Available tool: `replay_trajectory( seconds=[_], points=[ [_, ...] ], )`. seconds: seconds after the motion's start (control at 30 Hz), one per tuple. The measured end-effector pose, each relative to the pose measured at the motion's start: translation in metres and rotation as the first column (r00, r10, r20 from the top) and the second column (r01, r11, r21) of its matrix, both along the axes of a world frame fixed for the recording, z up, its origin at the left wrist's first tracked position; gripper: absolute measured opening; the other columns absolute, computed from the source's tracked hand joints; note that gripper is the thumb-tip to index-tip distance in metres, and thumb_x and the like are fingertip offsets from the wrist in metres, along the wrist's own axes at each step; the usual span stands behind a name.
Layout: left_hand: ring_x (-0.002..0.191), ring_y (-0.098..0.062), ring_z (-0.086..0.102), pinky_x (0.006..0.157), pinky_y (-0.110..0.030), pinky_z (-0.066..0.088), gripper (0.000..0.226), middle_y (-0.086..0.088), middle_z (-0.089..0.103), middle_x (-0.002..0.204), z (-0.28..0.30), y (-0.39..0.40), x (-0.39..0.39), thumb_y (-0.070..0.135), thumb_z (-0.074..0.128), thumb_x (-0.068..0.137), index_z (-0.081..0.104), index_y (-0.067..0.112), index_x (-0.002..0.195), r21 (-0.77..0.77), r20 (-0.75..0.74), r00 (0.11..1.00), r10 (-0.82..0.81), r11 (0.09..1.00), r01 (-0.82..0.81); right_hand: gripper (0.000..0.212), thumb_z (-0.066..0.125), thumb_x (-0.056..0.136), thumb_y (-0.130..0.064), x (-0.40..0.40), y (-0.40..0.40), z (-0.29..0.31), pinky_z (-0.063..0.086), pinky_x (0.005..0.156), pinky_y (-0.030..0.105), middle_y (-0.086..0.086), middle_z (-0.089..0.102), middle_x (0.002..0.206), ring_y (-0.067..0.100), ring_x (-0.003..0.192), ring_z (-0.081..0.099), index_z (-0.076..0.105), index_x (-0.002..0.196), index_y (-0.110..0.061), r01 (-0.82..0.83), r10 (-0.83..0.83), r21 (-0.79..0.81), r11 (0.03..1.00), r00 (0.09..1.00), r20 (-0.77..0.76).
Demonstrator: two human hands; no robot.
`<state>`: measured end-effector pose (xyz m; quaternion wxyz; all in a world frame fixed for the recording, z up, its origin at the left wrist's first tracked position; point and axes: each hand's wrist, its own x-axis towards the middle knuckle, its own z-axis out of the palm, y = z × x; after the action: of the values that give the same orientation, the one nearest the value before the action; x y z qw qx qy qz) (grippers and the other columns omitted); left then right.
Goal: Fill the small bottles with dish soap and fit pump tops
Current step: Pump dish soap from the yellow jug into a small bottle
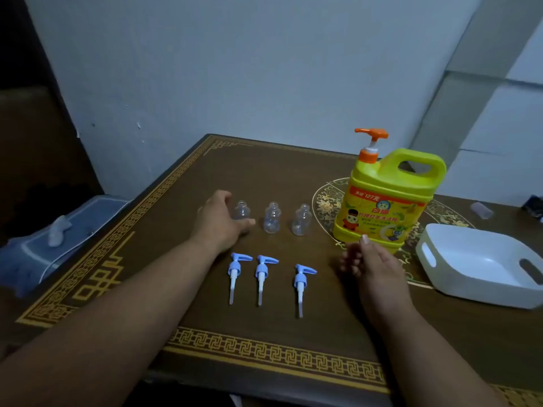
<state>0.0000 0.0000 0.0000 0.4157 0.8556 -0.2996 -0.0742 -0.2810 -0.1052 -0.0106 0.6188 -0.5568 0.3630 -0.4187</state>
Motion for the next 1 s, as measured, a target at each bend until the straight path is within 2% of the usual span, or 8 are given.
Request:
replay_trajectory(
  seconds=[0.13,0.23,0.33,0.53,0.67,0.73,0.83,1.0],
  points=[
    [0.124,-0.018,0.063,0.093,-0.03,0.048,0.067,0.003,0.067,0.132,-0.002,-0.006,0.001,0.033,0.089,0.081,0.056,0.023,0.14,0.001,-0.079,0.995,-0.065,0.998,0.066,0.044,0.054,0.103,-0.046,-0.002,0.001,0.0,0.045,0.079,0.042,0.006,0.063,0.079,0.021,0.077,0.056,0.07,0.096,-0.006,-0.038,0.033,-0.052,0.998,0.995,-0.092],
    [0.105,-0.01,0.066,0.075,-0.02,0.046,0.042,0.012,0.067,0.108,0.0,-0.01,0.001,0.033,0.087,0.084,0.064,0.025,0.119,-0.17,-0.07,0.997,-0.041,0.985,0.028,0.038,0.054,0.103,-0.045,-0.002,0.0,0.001,0.045,0.074,0.041,0.001,0.06,0.073,0.019,0.072,0.055,0.071,0.091,-0.013,-0.068,0.039,-0.148,0.987,0.981,-0.191],
    [0.097,0.001,0.062,0.071,-0.012,0.045,0.038,0.015,0.066,0.105,0.018,-0.016,-0.004,0.029,0.085,0.086,0.066,0.025,0.119,-0.313,-0.034,0.996,-0.078,0.948,0.064,0.032,0.056,0.103,-0.037,-0.001,0.002,0.021,0.049,0.066,0.034,0.0,0.062,0.069,0.018,0.068,0.059,0.069,0.084,-0.014,-0.107,0.039,-0.293,0.95,0.973,-0.227],
    [0.094,0.002,0.069,0.08,-0.007,0.051,0.041,0.014,0.075,0.105,0.074,-0.065,-0.032,0.025,0.09,0.081,0.073,0.03,0.119,-0.495,0.094,0.956,-0.28,0.82,0.288,0.023,0.058,0.102,-0.031,0.009,-0.027,0.128,0.051,0.065,0.032,0.002,0.067,0.074,0.021,0.071,0.065,0.068,0.085,-0.018,0.029,-0.116,-0.717,0.696,0.991,-0.072],
    [0.092,0.0,0.068,0.079,-0.008,0.052,0.053,0.012,0.072,0.105,0.103,-0.113,-0.054,0.021,0.094,0.075,0.068,0.024,0.121,-0.595,0.039,0.944,-0.326,0.752,0.285,0.028,0.055,0.103,-0.037,0.035,-0.089,0.195,0.054,0.069,0.034,-0.002,0.07,0.079,0.016,0.076,0.068,0.068,0.091,-0.015,0.15,-0.295,-0.809,0.568,0.955,-0.029],
    [0.092,-0.005,0.07,0.079,-0.013,0.055,0.053,0.007,0.072,0.105,0.109,-0.132,-0.06,0.02,0.097,0.072,0.066,0.019,0.115,-0.625,-0.054,0.938,-0.342,0.744,0.236,0.036,0.051,0.101,-0.049,0.051,-0.127,0.21,0.055,0.076,0.038,-0.001,0.072,0.085,0.019,0.083,0.068,0.067,0.093,-0.018,0.062,-0.376,-0.808,0.586,0.904,-0.203],
    [0.095,-0.014,0.075,0.089,-0.035,0.062,0.049,0.006,0.077,0.099,0.102,-0.149,-0.058,0.024,0.1,0.065,0.071,0.023,0.105,-0.603,-0.064,0.935,-0.35,0.76,0.243,0.054,0.044,0.1,-0.063,0.067,-0.161,0.203,0.057,0.086,0.046,0.001,0.074,0.09,0.023,0.089,0.07,0.071,0.098,-0.017,-0.119,-0.306,-0.663,0.739,0.817,-0.488],
    [0.094,-0.006,0.072,0.091,-0.033,0.062,0.05,0.013,0.076,0.099,0.103,-0.149,-0.047,0.027,0.101,0.065,0.077,0.026,0.109,-0.498,0.019,0.92,-0.393,0.794,0.349,0.081,0.029,0.093,-0.081,0.072,-0.168,0.202,0.048,0.077,0.036,0.008,0.078,0.094,0.022,0.089,0.068,0.079,0.098,-0.018,-0.209,-0.108,-0.438,0.874,0.796,-0.595]
  ],
)
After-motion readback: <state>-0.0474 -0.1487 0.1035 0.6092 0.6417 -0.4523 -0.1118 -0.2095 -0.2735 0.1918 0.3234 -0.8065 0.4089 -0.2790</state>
